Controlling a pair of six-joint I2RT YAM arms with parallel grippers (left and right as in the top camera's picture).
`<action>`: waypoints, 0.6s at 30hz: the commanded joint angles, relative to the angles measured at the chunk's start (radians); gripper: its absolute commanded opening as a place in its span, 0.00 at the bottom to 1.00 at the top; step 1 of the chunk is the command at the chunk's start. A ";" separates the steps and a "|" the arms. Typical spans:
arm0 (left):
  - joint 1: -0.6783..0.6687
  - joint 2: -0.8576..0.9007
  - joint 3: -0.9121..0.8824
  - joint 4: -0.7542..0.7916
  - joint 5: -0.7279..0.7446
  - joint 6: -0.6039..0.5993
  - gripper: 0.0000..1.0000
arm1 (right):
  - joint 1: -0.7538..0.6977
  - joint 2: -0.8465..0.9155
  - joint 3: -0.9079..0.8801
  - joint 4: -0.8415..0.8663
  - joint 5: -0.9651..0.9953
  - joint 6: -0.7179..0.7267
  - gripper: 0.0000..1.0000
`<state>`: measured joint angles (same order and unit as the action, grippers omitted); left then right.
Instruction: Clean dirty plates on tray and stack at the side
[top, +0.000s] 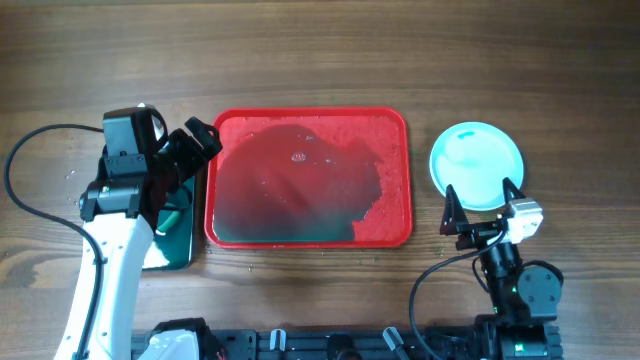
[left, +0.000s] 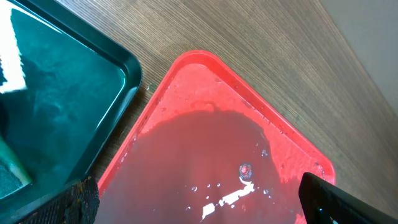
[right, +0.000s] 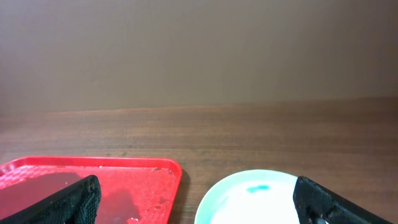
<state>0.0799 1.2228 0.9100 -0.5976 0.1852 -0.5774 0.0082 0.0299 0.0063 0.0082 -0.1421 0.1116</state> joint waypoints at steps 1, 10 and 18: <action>-0.004 -0.003 0.010 0.003 0.016 0.017 1.00 | 0.006 0.023 -0.001 0.004 -0.023 0.026 1.00; -0.005 -0.003 0.010 0.003 0.016 0.017 1.00 | 0.006 0.035 -0.001 0.004 -0.023 0.026 1.00; -0.061 -0.394 -0.195 0.036 -0.219 0.036 1.00 | 0.006 0.035 -0.001 0.004 -0.023 0.026 1.00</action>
<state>0.0517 1.0214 0.8459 -0.6121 0.0742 -0.5758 0.0082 0.0631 0.0063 0.0086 -0.1497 0.1299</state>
